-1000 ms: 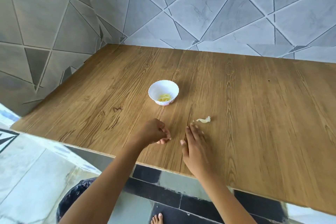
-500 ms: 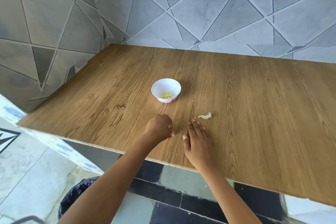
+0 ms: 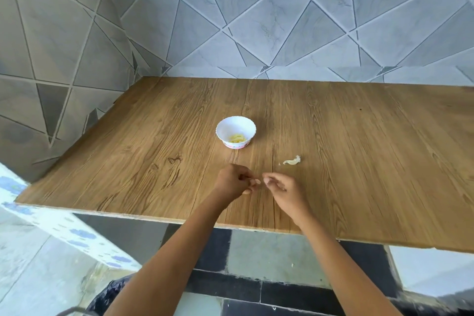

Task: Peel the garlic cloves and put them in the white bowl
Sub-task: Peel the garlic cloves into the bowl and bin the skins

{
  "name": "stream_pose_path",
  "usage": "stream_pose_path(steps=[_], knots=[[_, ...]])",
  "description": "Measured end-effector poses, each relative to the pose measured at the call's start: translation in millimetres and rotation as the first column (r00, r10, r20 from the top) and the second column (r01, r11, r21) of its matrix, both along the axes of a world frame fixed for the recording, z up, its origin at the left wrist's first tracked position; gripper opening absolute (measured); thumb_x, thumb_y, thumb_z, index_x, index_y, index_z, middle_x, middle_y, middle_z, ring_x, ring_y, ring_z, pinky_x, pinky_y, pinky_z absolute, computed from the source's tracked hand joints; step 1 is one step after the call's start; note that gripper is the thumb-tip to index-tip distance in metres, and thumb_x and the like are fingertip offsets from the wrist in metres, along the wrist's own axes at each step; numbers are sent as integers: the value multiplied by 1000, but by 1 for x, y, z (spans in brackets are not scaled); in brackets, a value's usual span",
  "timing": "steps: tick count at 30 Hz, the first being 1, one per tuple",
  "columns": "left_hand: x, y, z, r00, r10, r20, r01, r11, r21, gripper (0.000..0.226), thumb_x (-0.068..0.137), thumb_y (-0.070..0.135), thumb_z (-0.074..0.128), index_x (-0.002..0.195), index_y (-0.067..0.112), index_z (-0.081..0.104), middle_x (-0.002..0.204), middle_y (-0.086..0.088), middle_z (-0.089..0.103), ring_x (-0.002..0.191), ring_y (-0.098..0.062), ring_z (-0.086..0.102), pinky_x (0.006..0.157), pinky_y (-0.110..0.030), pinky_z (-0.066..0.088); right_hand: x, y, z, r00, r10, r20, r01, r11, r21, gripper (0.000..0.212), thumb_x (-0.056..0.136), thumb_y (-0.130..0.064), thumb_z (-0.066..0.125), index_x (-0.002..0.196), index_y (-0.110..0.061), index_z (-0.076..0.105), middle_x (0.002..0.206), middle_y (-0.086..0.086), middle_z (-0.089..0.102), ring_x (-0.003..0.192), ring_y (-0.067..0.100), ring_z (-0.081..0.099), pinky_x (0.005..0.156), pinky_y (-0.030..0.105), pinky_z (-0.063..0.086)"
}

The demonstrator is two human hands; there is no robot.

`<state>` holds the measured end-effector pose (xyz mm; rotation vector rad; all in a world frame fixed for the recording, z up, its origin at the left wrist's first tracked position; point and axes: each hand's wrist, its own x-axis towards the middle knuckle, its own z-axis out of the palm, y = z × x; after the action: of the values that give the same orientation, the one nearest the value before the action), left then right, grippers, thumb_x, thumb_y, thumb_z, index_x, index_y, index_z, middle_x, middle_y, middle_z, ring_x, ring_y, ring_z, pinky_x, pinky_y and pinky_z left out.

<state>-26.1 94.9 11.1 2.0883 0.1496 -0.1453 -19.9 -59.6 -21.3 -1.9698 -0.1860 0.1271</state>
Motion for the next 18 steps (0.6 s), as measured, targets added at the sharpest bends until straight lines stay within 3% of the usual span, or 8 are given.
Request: stream_pose_path(steps=[3, 9, 12, 15, 18], knots=[[-4, 3, 7, 1000, -7, 27, 12, 982, -189, 10, 87, 1, 64, 96, -3, 68, 85, -18, 71, 73, -17, 68, 64, -20, 55, 1, 7, 14, 978, -25, -207, 80, 962, 262, 14, 92, -19, 59, 101, -11, 67, 82, -5, 70, 71, 3, 65, 60, 12, 47], [0, 10, 14, 999, -35, 39, 42, 979, -200, 6, 87, 7, 66, 89, 3, 70, 74, -6, 67, 64, -8, 61, 59, -15, 49, 2, 6, 22, 952, 104, -289, 5, 936, 353, 20, 93, -26, 58, 87, -9, 68, 70, -4, 65, 60, 6, 56, 55, 19, 42], [2, 12, 15, 999, -35, 2, 34, 973, -228, 11, 87, 10, 66, 90, 0, 69, 72, -5, 67, 62, -8, 61, 58, -15, 49, 3, 7, 22, 953, 164, -254, -75, 942, 328, 21, 96, -24, 52, 88, -7, 64, 71, -3, 60, 63, 5, 53, 57, 16, 43], [4, 12, 15, 999, -38, -18, 33, 974, -223, 13, 88, 12, 67, 88, -1, 68, 70, -5, 66, 62, -10, 62, 58, -16, 50, 4, 12, 17, 981, 105, -163, -63, 967, 247, 19, 97, -21, 49, 83, -11, 58, 72, -4, 55, 66, 3, 49, 60, 14, 40], [5, 10, 17, 995, -24, -95, -6, 953, -303, 8, 88, 8, 65, 83, 2, 66, 65, -4, 64, 55, -6, 60, 54, -15, 49, -1, 20, 5, 997, 0, 80, -12, 990, 139, 24, 98, -16, 47, 75, -15, 46, 69, -7, 48, 61, -3, 43, 60, 13, 36]])
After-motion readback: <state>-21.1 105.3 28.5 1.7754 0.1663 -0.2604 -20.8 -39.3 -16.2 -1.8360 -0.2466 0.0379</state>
